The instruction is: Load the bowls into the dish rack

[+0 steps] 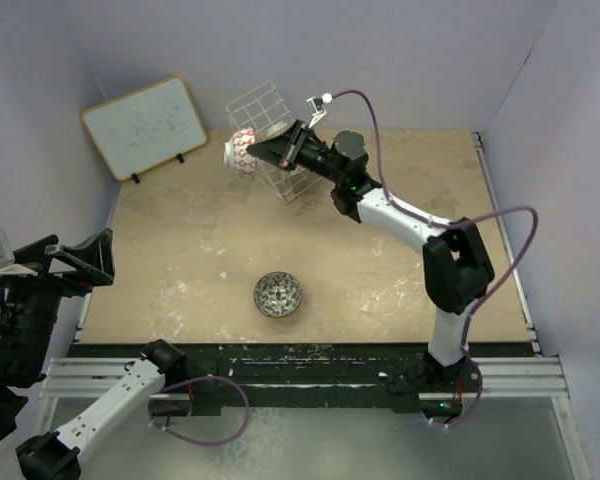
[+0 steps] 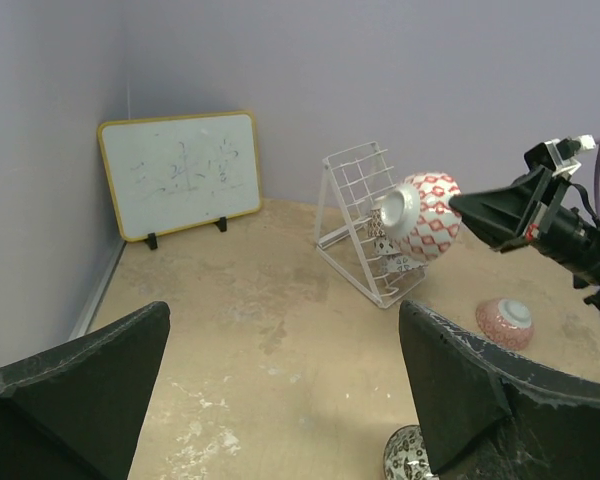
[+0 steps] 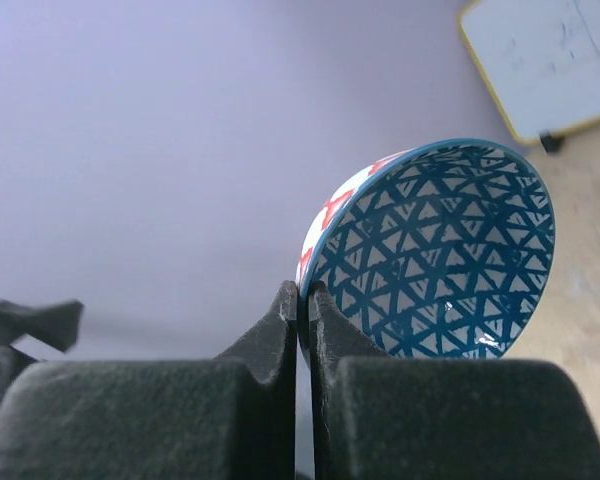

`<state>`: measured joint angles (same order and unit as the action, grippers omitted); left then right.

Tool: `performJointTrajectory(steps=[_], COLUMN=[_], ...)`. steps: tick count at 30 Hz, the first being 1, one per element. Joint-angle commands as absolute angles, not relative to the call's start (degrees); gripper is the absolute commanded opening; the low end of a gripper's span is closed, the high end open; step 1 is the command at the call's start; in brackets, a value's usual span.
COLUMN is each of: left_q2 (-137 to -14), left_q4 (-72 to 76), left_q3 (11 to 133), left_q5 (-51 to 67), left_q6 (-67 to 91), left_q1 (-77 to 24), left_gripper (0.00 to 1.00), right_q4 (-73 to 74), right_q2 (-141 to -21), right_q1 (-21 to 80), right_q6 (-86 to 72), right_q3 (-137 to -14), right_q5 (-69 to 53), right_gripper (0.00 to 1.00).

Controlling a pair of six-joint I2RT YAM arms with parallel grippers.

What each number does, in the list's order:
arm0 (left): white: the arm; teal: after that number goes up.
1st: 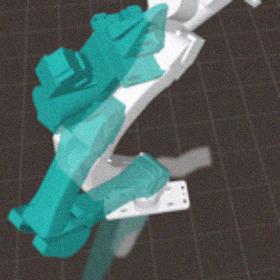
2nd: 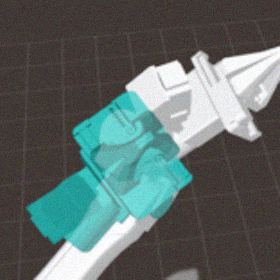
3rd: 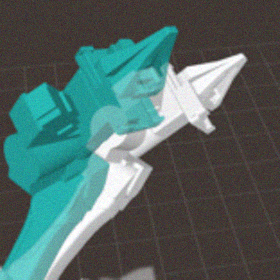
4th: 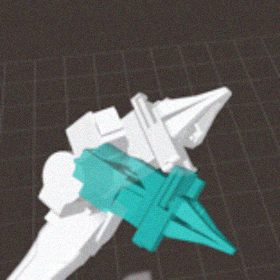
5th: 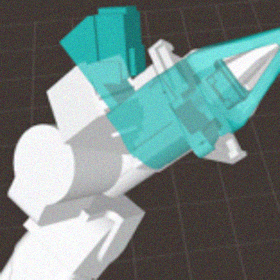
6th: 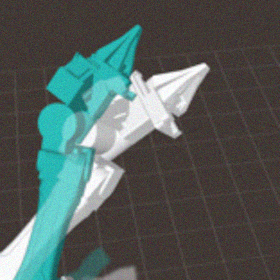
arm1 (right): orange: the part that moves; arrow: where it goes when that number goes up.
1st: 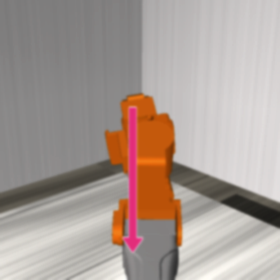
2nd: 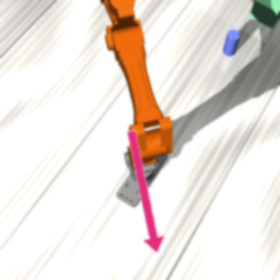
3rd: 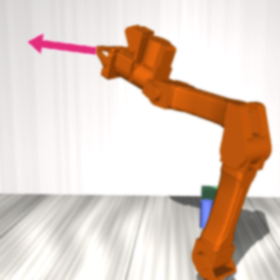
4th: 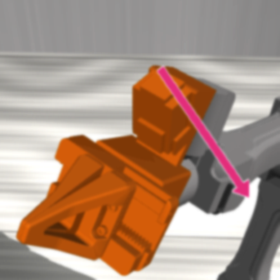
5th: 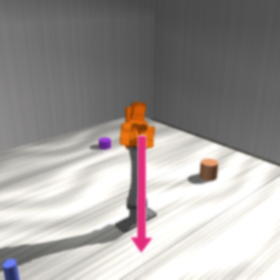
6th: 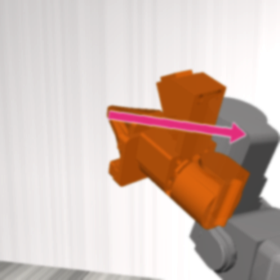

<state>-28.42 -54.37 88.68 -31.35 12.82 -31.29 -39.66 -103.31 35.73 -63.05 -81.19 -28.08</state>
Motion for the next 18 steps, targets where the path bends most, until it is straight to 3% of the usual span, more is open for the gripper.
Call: performJointTrajectory(steps=[1, 9, 18], left_q2=[-28.26, -27.88, -26.97], left_q4=[-53.73, -54.55, -55.30], left_q3=[90.15, 90.28, 90.14], left_q5=[-32.06, -32.66, -33.80], left_q6=[11.56, 11.07, 11.01], left_q1=[-31.64, -31.64, -31.98], left_gripper=[0.99, 0.99, 0.99], right_q4=[-68.24, -71.60, -73.69], right_q2=[-110.42, -121.40, -129.77], right_q1=[32.23, 28.31, 27.16], right_q6=[-79.31, -82.93, -89.31], right_q3=[-89.53, -101.49, -104.67], right_q5=[-30.27, -21.88, -10.21], right_gripper=[0.00, 0.00, 0.00])
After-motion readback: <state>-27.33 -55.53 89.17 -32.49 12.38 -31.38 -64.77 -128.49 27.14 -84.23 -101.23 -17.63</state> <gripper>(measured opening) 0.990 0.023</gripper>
